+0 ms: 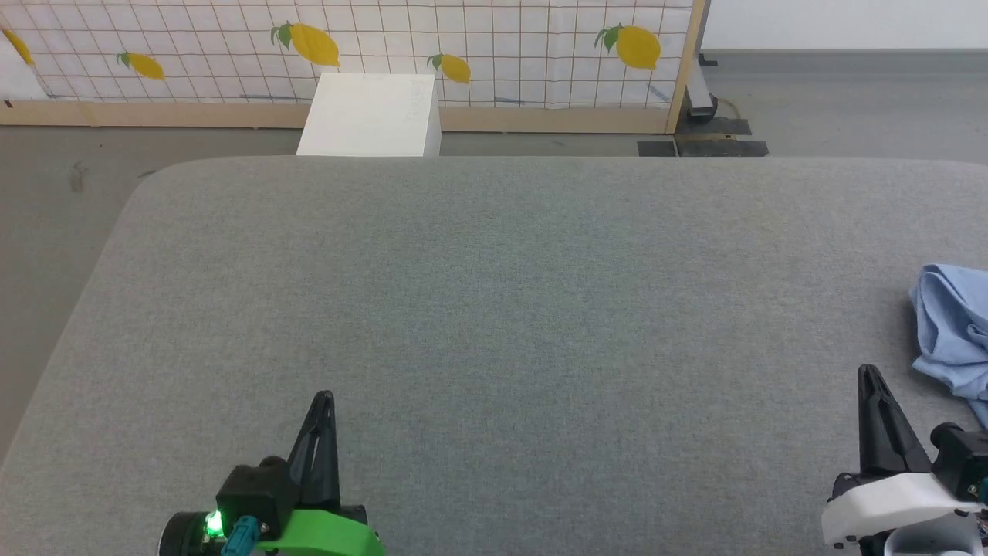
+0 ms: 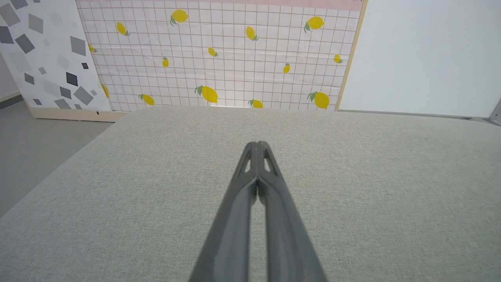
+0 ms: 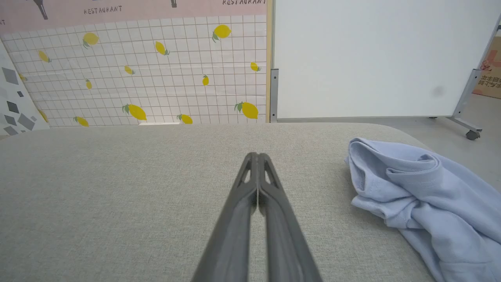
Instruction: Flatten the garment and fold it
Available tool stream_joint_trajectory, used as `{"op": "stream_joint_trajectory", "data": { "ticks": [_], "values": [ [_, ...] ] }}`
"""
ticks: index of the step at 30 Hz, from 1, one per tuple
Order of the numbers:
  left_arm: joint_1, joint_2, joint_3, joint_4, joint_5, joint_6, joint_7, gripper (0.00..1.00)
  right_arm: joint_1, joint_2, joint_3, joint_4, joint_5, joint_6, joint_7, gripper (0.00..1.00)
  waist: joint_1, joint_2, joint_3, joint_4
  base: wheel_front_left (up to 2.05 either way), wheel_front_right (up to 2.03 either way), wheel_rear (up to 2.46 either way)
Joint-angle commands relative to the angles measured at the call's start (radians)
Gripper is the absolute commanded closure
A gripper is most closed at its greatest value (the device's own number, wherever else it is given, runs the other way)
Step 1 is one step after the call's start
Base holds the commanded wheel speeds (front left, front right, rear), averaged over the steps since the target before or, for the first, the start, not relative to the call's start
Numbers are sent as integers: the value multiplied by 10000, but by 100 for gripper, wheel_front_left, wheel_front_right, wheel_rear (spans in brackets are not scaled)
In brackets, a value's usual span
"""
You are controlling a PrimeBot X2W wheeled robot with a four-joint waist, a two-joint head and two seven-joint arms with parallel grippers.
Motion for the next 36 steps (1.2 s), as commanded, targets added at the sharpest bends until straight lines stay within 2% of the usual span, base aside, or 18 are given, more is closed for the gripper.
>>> {"op": "stream_joint_trajectory", "data": {
  "ticks": [1,36],
  "values": [
    [-166,-73,94,17,183,-67,42,100,-59,4,70,-88,-85,-3,69,100,0,0,-1,3,0,0,0],
    [-489,-302,794,61,841,-445,830,100,-156,11,831,-613,-251,-8,840,100,0,0,-11,90,0,0,0]
  ]
}}
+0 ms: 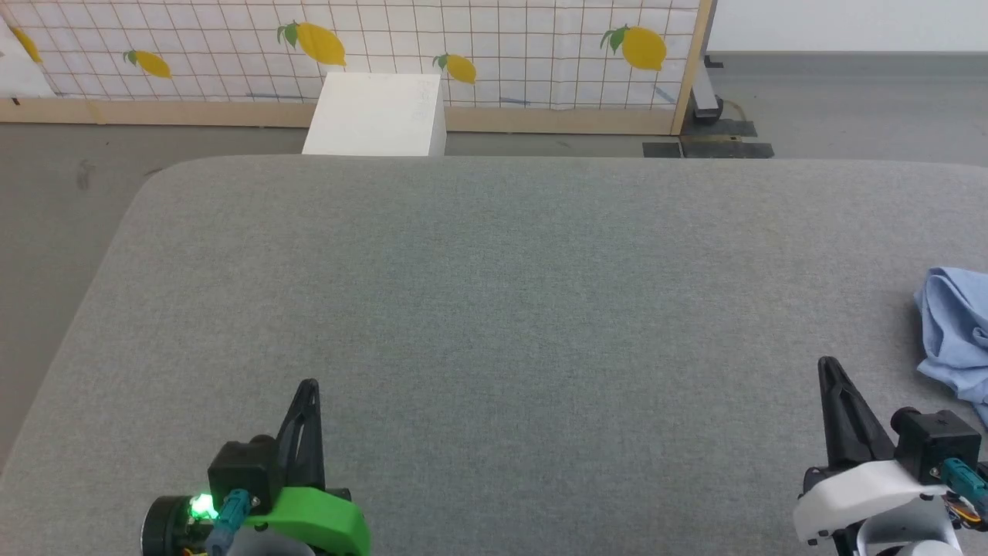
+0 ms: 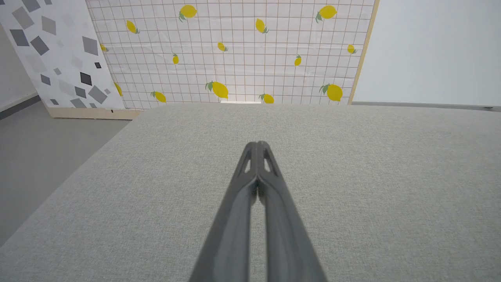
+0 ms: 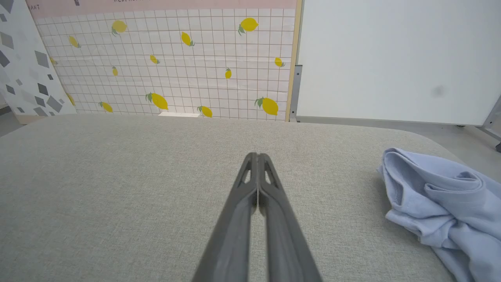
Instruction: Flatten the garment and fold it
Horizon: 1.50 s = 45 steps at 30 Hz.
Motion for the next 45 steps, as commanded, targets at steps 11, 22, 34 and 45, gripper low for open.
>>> {"op": "stream_joint_trajectory", "data": {
  "ticks": [11,22,34,45],
  "values": [
    [-296,-119,253,31,332,-173,266,100,-176,13,269,-224,-118,-9,255,100,0,0,-3,25,0,0,0],
    [-387,-184,452,43,519,-280,491,100,-204,15,485,-373,-166,-10,475,100,0,0,-6,50,0,0,0],
    [-503,-266,703,59,755,-416,773,100,-238,17,758,-561,-225,-12,751,100,0,0,-10,82,0,0,0],
    [-618,-348,953,74,991,-551,1055,100,-273,20,1030,-749,-285,-14,1027,100,0,0,-13,113,0,0,0]
  ]
}}
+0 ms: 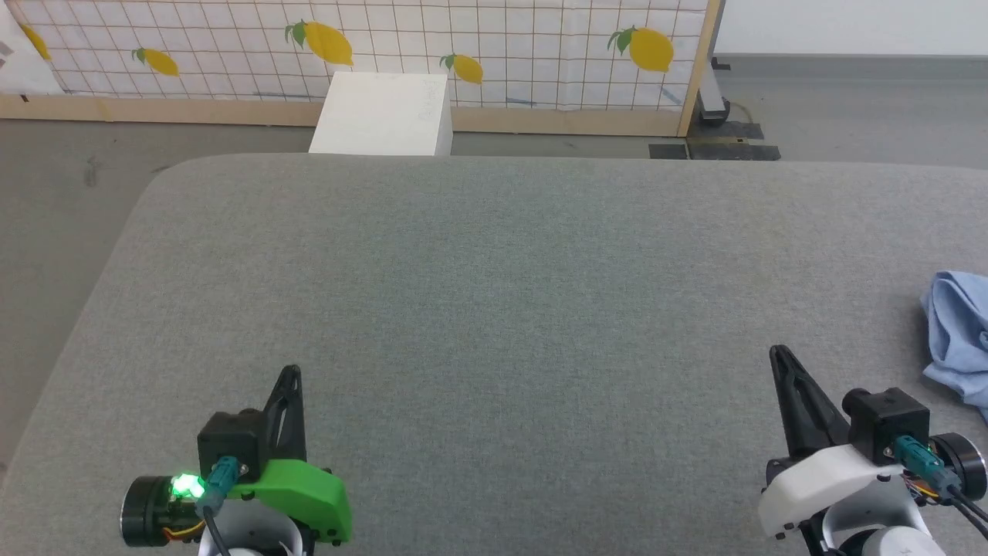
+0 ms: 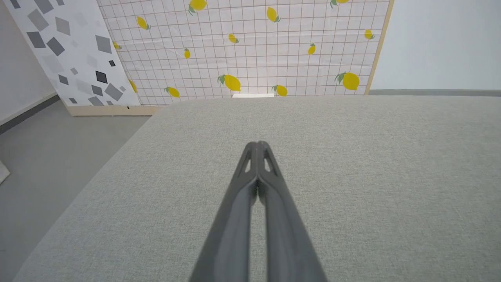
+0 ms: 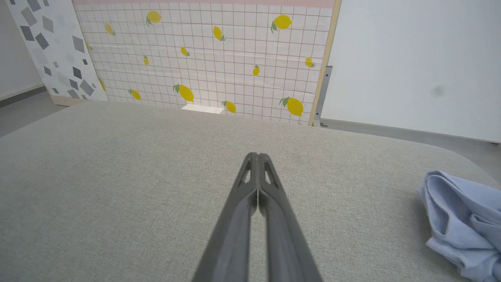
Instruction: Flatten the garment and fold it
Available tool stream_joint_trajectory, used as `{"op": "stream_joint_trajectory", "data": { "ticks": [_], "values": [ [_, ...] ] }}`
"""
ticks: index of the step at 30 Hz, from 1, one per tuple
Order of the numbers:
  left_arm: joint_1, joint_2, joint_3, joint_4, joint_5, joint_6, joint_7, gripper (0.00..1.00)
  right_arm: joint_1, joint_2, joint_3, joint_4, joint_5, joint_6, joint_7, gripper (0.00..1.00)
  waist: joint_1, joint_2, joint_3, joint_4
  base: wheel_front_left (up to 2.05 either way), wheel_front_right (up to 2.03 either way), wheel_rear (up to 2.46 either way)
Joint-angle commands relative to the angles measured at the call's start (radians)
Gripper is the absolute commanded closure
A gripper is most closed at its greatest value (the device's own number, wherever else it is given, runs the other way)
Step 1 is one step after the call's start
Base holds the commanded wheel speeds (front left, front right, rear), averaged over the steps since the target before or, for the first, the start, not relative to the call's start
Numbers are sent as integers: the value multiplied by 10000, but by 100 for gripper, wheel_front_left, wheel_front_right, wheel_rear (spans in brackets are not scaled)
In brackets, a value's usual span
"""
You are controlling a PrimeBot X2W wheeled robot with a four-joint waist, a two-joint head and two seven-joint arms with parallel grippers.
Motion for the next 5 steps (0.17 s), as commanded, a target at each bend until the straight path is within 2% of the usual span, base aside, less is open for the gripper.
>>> {"op": "stream_joint_trajectory", "data": {
  "ticks": [1,5],
  "values": [
    [-200,-61,93,33,122,-65,69,100,-162,18,80,-84,-98,-14,63,100,0,0,0,4,0,0,0],
    [-233,-84,165,38,189,-104,150,100,-172,19,158,-137,-115,-14,142,100,0,0,-2,13,0,0,0]
  ]
}}
